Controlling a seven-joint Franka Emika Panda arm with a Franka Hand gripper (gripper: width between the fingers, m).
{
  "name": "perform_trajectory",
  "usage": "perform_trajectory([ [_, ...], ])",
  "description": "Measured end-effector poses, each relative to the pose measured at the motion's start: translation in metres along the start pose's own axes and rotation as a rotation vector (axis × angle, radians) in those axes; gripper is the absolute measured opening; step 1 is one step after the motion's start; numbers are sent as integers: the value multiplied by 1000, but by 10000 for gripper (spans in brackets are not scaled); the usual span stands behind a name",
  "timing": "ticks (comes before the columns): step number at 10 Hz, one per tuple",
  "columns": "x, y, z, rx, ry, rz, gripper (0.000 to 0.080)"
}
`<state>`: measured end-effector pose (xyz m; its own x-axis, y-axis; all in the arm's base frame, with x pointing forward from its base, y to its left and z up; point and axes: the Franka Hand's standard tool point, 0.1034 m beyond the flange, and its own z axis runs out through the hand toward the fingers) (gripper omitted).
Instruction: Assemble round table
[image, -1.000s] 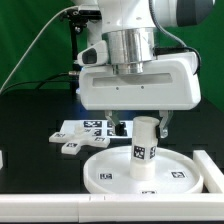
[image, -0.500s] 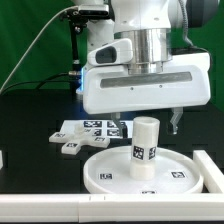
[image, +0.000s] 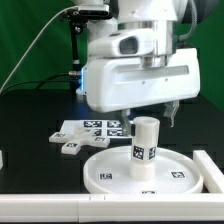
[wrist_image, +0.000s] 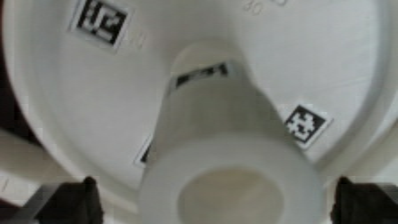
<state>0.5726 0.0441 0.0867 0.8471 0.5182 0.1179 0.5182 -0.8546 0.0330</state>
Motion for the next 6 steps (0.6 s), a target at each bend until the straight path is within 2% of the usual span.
perform_trajectory([
  [1,-1,0,1,1,-3,28,639],
  [2,-1,0,1,1,-2,49,481],
  [3,-1,0,1,1,-2,129,481],
  [4,-1,0,1,0,-2,191,403],
  [5,-1,1,1,-2,0,236,403],
  [6,0,3,2,-15,20,387,403],
])
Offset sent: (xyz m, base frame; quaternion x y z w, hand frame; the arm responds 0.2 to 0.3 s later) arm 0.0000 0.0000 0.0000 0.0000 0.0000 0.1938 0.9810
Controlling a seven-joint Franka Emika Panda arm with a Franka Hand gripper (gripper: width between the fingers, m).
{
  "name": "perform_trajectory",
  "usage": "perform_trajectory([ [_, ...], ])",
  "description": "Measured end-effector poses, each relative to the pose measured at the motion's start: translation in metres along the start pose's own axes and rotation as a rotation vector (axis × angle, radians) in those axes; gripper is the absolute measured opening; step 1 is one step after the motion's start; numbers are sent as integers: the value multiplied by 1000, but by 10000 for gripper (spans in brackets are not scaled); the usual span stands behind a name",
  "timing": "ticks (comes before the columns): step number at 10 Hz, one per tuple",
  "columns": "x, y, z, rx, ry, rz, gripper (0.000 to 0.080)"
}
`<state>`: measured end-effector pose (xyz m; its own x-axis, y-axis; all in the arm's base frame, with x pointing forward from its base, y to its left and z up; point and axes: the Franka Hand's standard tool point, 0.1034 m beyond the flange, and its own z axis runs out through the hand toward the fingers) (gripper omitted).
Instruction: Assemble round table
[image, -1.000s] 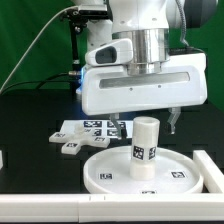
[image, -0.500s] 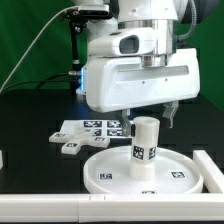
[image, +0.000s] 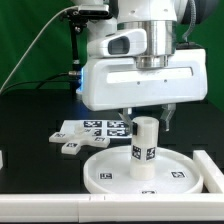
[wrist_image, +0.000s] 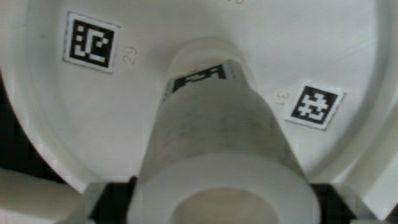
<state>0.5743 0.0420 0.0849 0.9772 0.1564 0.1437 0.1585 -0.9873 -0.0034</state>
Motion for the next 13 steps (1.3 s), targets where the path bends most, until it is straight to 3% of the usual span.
perform_trajectory([
  [6,-7,7,2,-25,-14,891,403],
  [8,-9,11,2,-11,-44,1193,404],
  [11,-10,11,2,-7,-50,1128,407],
  [12,-11,11,3,-10,-54,950,598],
  [13,-11,6,2,-6,-57,722,598],
])
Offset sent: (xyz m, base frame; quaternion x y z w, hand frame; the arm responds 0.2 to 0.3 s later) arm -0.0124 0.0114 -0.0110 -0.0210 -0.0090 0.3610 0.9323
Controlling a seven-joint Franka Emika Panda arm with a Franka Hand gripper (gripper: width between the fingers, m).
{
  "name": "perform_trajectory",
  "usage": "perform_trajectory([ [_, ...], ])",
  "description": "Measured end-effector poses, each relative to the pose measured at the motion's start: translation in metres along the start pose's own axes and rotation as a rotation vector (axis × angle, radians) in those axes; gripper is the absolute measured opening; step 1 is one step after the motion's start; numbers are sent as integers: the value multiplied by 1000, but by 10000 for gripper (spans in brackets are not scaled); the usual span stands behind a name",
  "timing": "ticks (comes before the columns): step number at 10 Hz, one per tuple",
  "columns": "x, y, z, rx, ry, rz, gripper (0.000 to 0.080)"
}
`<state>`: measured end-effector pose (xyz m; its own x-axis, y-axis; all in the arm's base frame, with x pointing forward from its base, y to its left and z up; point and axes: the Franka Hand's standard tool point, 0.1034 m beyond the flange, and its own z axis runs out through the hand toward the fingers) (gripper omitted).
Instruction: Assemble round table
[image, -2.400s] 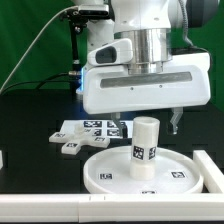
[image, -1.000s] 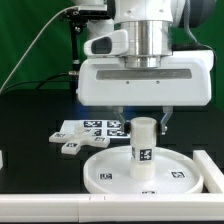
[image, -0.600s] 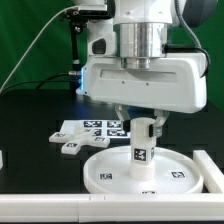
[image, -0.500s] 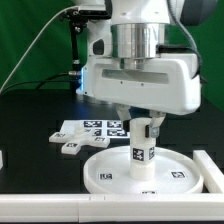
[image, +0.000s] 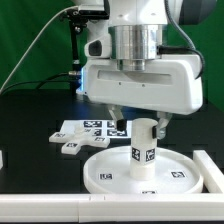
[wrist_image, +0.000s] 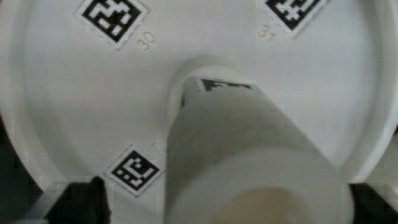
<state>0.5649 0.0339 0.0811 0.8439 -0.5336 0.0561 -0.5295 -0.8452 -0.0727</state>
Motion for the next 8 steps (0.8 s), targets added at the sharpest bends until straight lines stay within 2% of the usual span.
perform_trajectory([
  [1,-4,-4,-1,3,-12,-187,639],
  [5,-4,-2,-1,2,-13,-433,649],
  [8,-3,-7,-1,-15,22,-953,649],
])
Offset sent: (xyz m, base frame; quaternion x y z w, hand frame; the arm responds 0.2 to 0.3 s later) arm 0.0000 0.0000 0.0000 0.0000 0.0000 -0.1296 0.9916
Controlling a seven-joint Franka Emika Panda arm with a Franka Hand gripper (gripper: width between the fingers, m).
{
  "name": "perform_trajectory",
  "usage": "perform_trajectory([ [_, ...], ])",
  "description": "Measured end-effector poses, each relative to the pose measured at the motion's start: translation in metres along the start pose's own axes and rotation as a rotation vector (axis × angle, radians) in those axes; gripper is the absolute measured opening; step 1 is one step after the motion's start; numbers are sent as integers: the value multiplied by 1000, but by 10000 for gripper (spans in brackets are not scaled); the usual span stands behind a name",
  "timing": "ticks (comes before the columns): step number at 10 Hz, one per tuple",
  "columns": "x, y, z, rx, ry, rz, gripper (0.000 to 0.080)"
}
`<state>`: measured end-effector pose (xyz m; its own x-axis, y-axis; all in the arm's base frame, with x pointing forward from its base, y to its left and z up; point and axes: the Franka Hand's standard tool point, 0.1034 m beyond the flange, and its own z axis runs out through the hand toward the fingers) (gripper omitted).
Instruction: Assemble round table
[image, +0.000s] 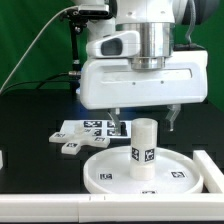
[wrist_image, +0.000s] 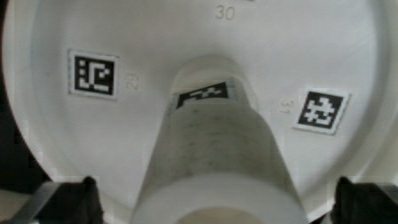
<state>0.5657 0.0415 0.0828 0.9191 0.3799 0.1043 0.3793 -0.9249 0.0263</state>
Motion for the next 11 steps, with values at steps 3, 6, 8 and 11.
perform_trajectory([
  [3,0,0,0,0,-1,23,404],
  [6,0,1,0,-3,10,277,404],
  [8,-1,2,1,-20,28,587,404],
  [11,-3,1,3,-23,7,1065,406],
])
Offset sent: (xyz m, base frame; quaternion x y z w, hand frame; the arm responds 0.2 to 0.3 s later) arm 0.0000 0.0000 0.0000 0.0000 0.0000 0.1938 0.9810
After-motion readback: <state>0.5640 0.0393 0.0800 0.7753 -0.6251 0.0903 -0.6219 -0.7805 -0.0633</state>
